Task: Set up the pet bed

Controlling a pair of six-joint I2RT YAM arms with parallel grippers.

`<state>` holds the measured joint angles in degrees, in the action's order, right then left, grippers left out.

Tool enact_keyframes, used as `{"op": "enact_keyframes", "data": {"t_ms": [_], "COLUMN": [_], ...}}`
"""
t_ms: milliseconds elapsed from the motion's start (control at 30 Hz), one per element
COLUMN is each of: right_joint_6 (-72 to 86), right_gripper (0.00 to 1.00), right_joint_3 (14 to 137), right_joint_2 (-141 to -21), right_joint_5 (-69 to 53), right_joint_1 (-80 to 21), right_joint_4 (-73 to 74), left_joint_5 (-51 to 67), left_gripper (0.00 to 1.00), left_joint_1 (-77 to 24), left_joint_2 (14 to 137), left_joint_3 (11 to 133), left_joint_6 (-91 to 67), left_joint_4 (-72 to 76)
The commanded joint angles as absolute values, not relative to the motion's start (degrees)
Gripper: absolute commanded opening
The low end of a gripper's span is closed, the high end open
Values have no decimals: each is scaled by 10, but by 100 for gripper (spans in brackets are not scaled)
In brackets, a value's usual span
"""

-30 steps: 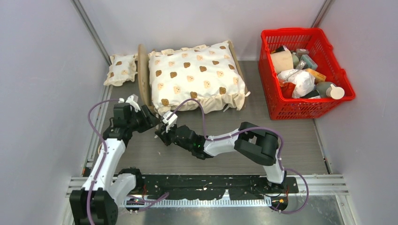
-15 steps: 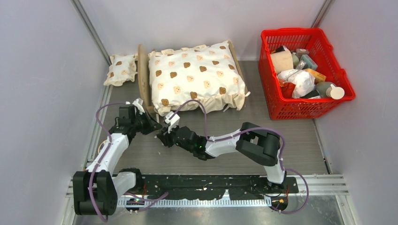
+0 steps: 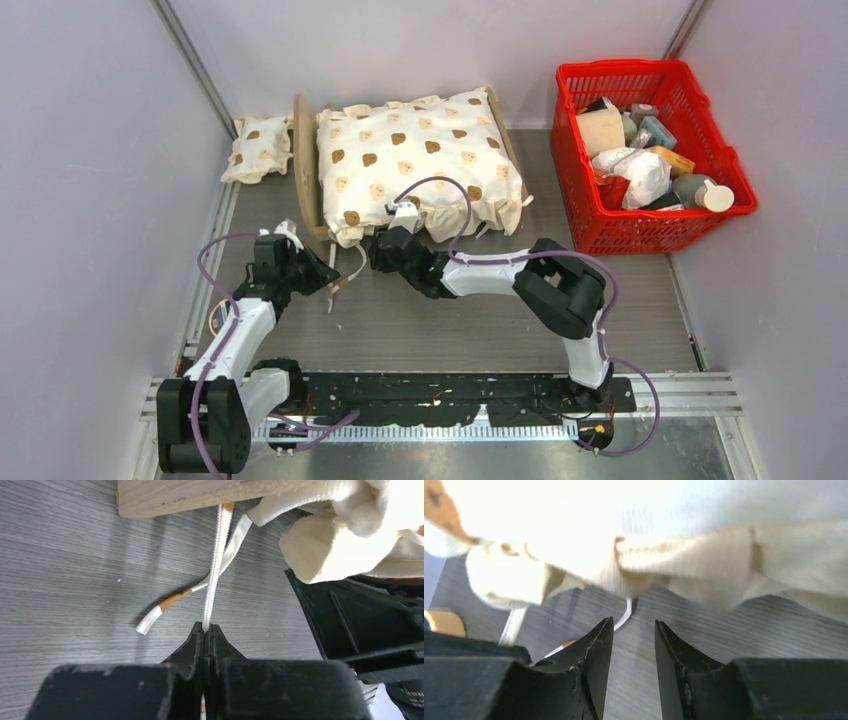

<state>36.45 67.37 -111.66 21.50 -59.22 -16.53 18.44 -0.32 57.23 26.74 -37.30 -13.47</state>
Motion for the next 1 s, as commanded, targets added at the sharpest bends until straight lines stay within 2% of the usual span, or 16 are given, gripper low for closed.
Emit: {"op": "enact_keyframes", "data": {"t_ms": [0, 300, 467, 533, 567, 633, 967], "right_joint_6": [397, 430, 437, 437, 437, 430, 415], "right_gripper": [42, 43, 43, 31, 18, 7, 5], "right_joint_3": [747, 765, 806, 818, 819, 812, 738], "right_joint_2": [-1158, -1210, -1248, -1258, -1260, -1247, -1040], "right_joint_5": [233, 212, 213, 206, 203, 194, 107], "right_joint_1": [-601, -606, -606, -607, -607, -607, -605], "right_joint_4": [-109, -128, -78, -76, -79, -91, -150], "left_joint_5": [188, 186, 177, 173, 172, 177, 179], "left_gripper": [0, 0, 0, 0, 0, 0, 0], "left_joint_1": [-3, -3, -3, -3, -3, -3, -3], "left_joint_2": [564, 568, 556, 552, 553, 550, 523], "left_joint_3": [257, 255, 253, 252, 252, 251, 209], "left_joint_6": [-375, -375, -376, -375, -375, -372, -389], "left_joint_4": [-105, -100, -101, -102, -103, -101, -56]}}
